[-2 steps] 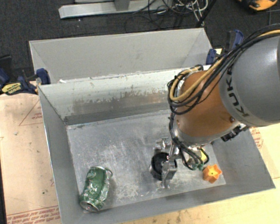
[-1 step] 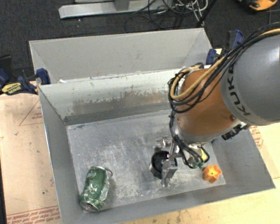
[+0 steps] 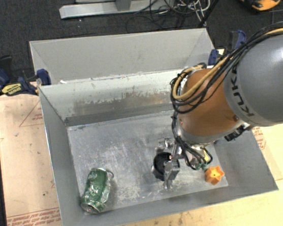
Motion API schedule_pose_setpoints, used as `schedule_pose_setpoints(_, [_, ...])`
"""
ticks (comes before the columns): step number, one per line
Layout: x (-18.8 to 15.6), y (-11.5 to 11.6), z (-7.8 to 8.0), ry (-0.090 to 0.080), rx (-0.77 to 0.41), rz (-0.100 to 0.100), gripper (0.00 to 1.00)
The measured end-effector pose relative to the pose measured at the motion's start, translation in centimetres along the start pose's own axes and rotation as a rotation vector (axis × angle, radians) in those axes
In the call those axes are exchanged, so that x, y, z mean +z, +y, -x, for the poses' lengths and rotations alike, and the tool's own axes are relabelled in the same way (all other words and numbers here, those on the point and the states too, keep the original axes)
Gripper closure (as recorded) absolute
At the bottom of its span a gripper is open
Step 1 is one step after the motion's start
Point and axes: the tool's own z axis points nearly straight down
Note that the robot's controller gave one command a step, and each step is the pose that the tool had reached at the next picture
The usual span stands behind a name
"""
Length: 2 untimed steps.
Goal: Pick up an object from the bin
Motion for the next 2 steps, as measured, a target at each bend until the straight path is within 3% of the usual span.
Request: schedule_pose_setpoints(2, [-1.33,0.01,0.01,0.000,0.000,0.000,1.00])
